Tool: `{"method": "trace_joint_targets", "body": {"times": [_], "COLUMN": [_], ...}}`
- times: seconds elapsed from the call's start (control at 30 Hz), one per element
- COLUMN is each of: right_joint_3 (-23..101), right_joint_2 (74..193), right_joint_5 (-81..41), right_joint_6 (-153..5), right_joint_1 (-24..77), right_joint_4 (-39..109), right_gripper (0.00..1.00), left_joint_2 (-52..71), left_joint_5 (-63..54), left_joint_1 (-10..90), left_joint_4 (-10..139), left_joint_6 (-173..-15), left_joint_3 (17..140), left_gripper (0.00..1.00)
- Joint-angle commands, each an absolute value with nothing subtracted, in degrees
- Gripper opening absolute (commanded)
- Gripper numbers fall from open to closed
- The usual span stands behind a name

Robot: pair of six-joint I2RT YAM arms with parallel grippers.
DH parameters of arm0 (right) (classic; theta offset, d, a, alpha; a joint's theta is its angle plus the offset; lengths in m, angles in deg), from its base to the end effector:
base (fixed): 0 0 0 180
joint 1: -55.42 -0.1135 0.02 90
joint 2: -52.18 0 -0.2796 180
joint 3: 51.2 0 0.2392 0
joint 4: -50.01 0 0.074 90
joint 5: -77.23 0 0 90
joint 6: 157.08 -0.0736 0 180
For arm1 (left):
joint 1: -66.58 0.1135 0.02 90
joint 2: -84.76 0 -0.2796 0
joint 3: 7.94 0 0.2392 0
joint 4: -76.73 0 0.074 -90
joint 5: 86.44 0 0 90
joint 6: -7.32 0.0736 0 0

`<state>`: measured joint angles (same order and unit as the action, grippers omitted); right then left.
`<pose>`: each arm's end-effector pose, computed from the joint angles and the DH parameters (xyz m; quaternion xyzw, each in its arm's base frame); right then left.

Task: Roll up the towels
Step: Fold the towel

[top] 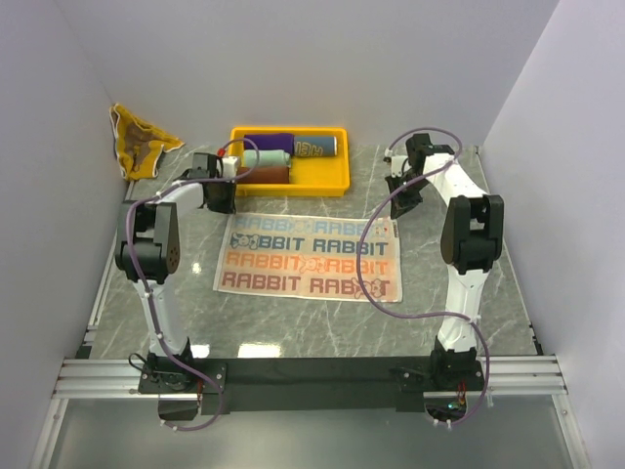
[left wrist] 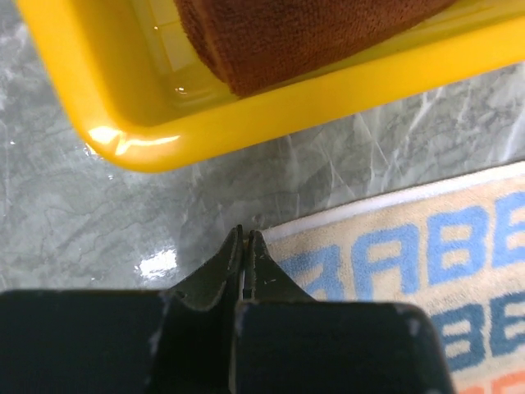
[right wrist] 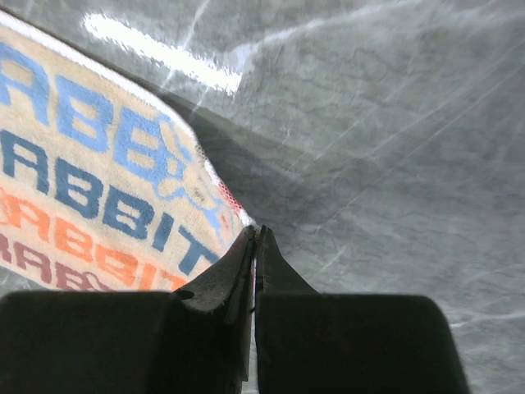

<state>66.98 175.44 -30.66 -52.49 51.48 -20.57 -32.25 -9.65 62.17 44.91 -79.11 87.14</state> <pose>0.4447 0.0533 0.1866 -0.1770 0.9642 0.1422 0.1371 0.4524 -0.0518 0.1558 0.1014 0.9393 -0.1116 0.3082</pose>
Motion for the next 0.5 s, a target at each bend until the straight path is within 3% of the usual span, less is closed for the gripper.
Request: {"method": "trace_joint_targets", "body": {"times": [0.0, 0.17, 0.47], "right_joint_3": [72.12, 71.35, 57.21], "right_joint_2": [175.06, 171.55, 160.66], "right_joint_5": [-29.91, -30.26, -30.96], "right_joint_6": [-52.32, -49.60, -42.74], "right_joint_1": [51.73, 52.26, 52.26], "right_joint_4": [-20.85, -21.91, -21.30], "right_gripper": [0.00, 0.00, 0.00], "left_joint_2": [-26.43, -21.96, -12.20], "left_joint_5": [-15.93, -23.59, -34.40], "left_joint_1": [64.63, 66.40, 72.11], "left_joint_4": [44.01, 43.31, 34.79], "left_joint_6": [-79.79, -77.24, -64.41], "left_joint_3": [90.69, 89.91, 80.69], "left_gripper": [0.00, 0.00, 0.00]}}
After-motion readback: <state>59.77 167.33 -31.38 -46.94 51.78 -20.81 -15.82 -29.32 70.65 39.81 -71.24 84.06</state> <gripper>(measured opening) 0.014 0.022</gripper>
